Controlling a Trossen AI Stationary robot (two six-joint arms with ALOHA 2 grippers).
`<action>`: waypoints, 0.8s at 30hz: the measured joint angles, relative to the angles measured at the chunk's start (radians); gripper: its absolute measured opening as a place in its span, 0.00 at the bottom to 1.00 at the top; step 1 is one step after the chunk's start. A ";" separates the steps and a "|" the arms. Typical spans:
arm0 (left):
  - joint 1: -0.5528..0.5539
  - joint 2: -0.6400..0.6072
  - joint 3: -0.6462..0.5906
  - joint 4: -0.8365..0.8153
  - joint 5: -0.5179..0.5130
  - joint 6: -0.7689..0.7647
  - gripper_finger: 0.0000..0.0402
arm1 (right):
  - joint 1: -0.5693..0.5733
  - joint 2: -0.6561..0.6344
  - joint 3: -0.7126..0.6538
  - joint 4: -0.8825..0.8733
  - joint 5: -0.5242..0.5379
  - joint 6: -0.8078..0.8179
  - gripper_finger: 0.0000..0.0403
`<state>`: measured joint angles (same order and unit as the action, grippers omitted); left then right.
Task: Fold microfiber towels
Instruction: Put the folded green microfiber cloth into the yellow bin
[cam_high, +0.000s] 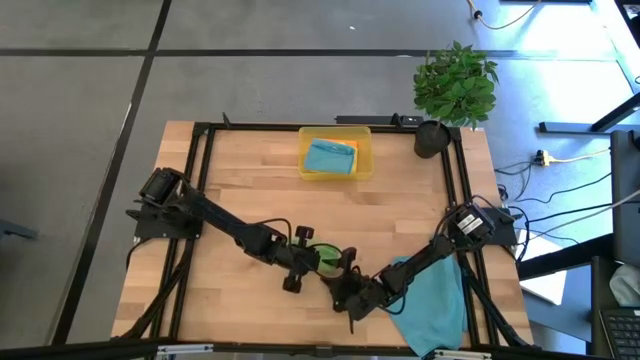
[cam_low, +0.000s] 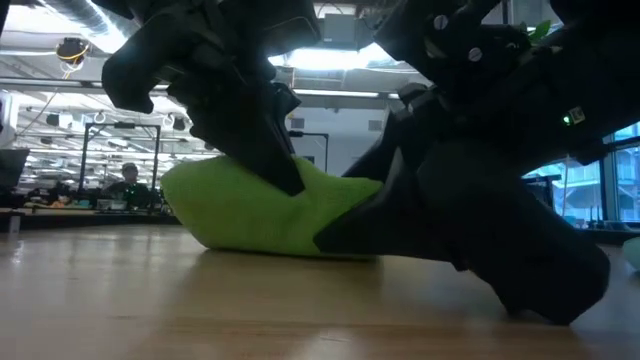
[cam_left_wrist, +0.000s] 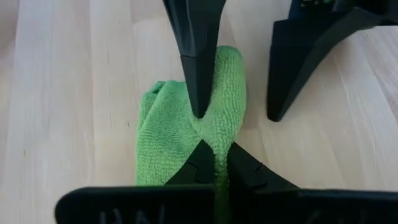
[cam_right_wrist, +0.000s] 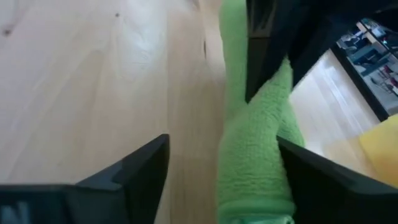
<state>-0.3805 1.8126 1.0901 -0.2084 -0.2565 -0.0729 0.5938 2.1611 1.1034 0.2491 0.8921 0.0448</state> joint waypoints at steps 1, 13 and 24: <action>0.000 0.000 0.000 -0.002 0.000 -0.001 0.00 | -0.001 0.000 0.000 -0.002 0.001 0.006 0.64; -0.005 -0.005 0.002 -0.065 0.009 0.002 0.07 | -0.004 0.001 -0.002 -0.005 0.011 0.058 0.04; -0.110 -0.114 0.002 -0.323 -0.099 -0.063 0.30 | -0.008 0.001 -0.004 -0.011 0.011 0.104 0.04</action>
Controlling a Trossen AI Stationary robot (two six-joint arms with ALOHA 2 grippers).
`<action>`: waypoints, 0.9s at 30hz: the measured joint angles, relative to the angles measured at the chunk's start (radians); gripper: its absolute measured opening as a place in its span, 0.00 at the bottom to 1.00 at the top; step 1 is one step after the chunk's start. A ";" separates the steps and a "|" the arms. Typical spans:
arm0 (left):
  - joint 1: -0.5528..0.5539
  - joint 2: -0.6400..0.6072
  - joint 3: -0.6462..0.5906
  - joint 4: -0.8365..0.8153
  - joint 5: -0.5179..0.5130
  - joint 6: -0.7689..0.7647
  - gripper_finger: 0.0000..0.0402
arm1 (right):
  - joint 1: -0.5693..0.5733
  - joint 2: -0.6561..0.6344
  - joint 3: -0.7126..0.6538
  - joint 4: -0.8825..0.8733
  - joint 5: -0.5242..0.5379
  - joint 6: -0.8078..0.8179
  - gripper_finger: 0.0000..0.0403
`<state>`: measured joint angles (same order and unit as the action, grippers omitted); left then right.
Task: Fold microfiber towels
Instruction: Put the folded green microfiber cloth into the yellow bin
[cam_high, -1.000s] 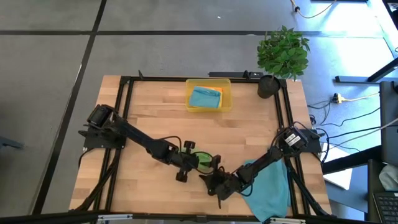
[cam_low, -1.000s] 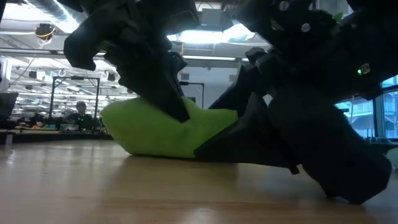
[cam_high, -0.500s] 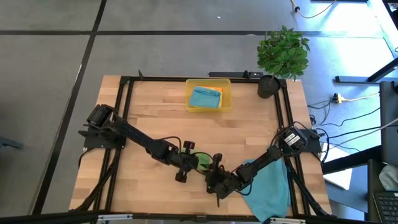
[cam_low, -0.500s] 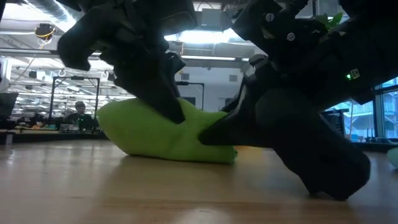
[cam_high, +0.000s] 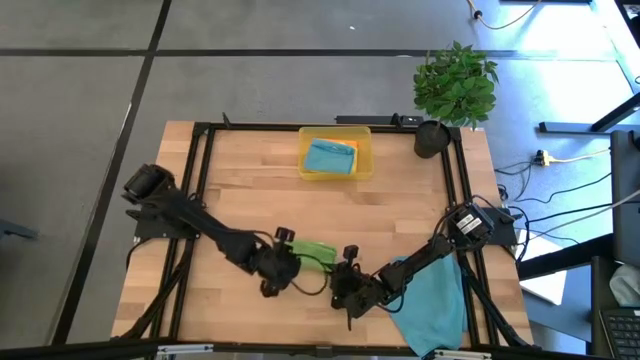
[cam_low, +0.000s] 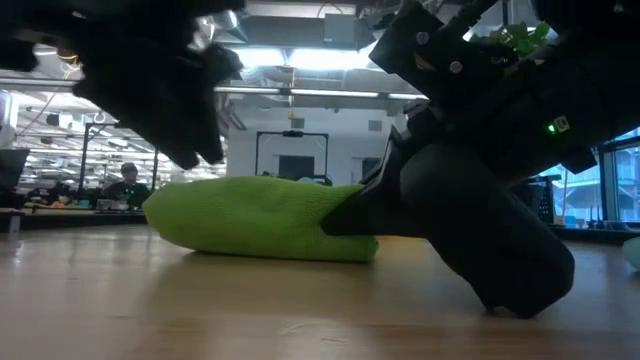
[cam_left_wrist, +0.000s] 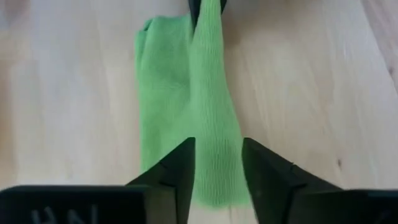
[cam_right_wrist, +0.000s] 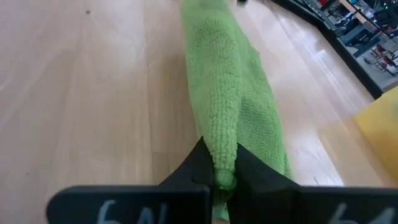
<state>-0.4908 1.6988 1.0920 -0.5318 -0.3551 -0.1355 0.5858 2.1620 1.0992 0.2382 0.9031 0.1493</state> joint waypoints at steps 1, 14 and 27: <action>-0.016 -0.005 0.000 -0.014 -0.026 -0.018 0.32 | 0.000 0.000 0.000 0.001 0.000 0.006 0.04; -0.101 -0.002 -0.114 0.039 -0.154 -0.145 0.50 | 0.000 0.000 0.000 0.002 -0.003 0.030 0.04; -0.070 0.068 -0.137 0.182 -0.142 -0.118 0.62 | 0.000 0.000 0.000 0.003 -0.006 0.030 0.04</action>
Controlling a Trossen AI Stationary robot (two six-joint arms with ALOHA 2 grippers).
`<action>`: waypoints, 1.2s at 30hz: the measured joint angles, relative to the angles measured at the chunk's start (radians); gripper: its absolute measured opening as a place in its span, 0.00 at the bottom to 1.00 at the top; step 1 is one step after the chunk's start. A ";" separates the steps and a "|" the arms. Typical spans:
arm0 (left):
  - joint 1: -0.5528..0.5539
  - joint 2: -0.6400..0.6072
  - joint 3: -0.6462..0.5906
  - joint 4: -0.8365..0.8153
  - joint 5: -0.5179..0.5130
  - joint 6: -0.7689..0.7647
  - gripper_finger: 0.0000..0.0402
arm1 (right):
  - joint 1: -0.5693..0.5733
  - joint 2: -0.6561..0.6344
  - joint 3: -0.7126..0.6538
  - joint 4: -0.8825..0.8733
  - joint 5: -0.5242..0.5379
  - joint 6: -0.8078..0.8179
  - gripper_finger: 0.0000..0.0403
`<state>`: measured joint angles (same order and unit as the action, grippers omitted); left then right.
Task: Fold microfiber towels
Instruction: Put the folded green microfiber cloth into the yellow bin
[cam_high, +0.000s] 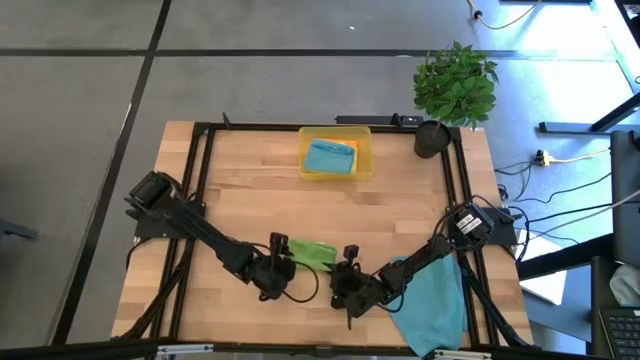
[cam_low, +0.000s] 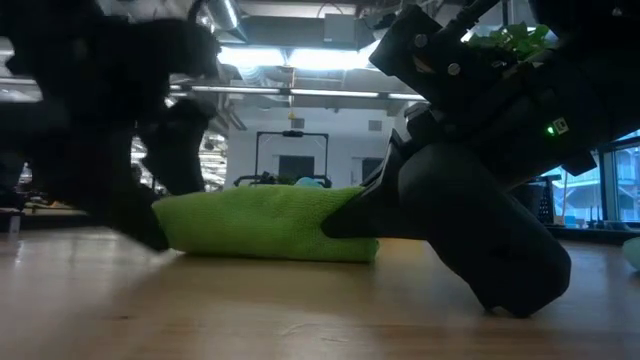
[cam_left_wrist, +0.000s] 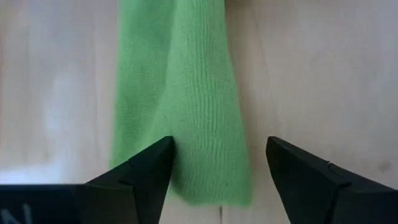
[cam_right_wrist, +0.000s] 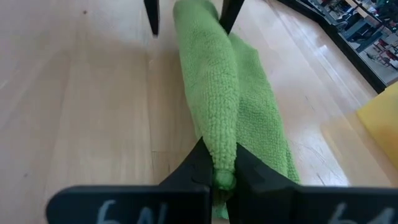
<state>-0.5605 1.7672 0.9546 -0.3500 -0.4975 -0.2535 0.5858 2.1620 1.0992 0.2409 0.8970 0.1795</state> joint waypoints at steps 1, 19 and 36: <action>0.002 0.016 0.000 -0.008 0.000 0.001 0.62 | 0.000 0.000 0.000 0.000 0.000 0.002 0.04; 0.006 0.044 0.000 -0.009 -0.112 0.102 0.03 | 0.000 -0.021 -0.002 -0.012 0.004 0.024 0.04; 0.160 -0.291 0.013 -0.144 -0.270 0.351 0.00 | -0.168 -0.276 0.000 -0.237 0.081 -0.035 0.04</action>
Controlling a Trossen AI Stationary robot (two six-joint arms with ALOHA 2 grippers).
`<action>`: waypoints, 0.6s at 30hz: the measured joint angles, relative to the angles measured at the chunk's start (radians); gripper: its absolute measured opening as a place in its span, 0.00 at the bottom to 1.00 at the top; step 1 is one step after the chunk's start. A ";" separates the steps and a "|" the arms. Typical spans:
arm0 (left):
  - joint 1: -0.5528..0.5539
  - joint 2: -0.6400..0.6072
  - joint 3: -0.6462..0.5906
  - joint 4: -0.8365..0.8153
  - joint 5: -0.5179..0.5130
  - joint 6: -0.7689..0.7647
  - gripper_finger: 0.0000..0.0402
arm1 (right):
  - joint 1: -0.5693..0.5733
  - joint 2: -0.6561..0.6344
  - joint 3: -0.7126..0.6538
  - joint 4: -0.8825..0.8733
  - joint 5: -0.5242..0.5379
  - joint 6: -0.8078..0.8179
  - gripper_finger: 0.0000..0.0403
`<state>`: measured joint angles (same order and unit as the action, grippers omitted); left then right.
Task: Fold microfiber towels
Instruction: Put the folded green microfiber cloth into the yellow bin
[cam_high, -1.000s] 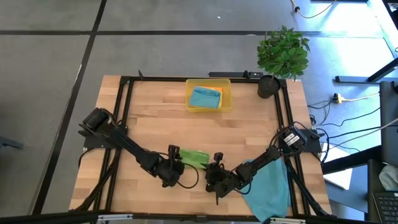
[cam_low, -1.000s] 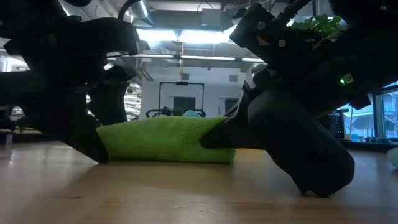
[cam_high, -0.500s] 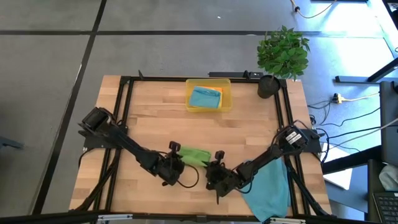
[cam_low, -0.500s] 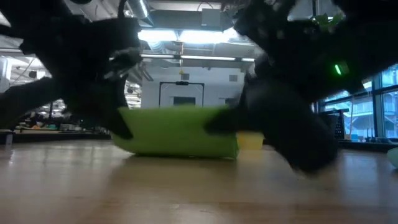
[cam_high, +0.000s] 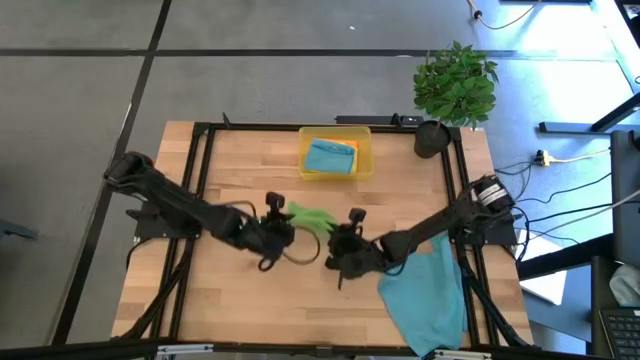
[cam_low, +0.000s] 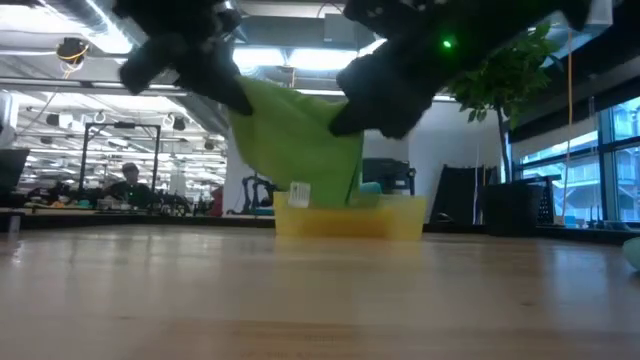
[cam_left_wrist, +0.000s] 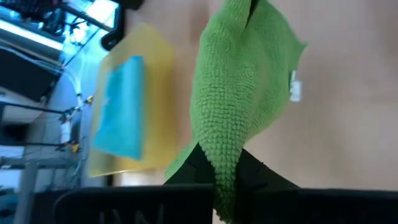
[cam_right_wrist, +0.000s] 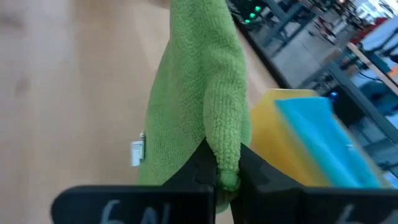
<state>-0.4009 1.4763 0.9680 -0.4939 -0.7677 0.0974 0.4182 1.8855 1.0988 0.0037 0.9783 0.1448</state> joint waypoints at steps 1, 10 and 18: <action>0.022 -0.017 0.000 -0.006 0.002 0.022 0.00 | -0.015 -0.018 0.000 -0.019 -0.001 0.000 0.04; 0.259 -0.071 0.001 0.053 0.008 0.227 0.00 | -0.155 -0.162 0.001 -0.111 0.009 -0.123 0.04; 0.476 -0.071 0.001 0.244 0.158 0.436 0.00 | -0.326 -0.268 0.000 -0.164 -0.061 -0.205 0.04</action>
<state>0.0755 1.4052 0.9688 -0.2494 -0.6096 0.5331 0.0919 1.6178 1.0988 -0.1600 0.9176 -0.0602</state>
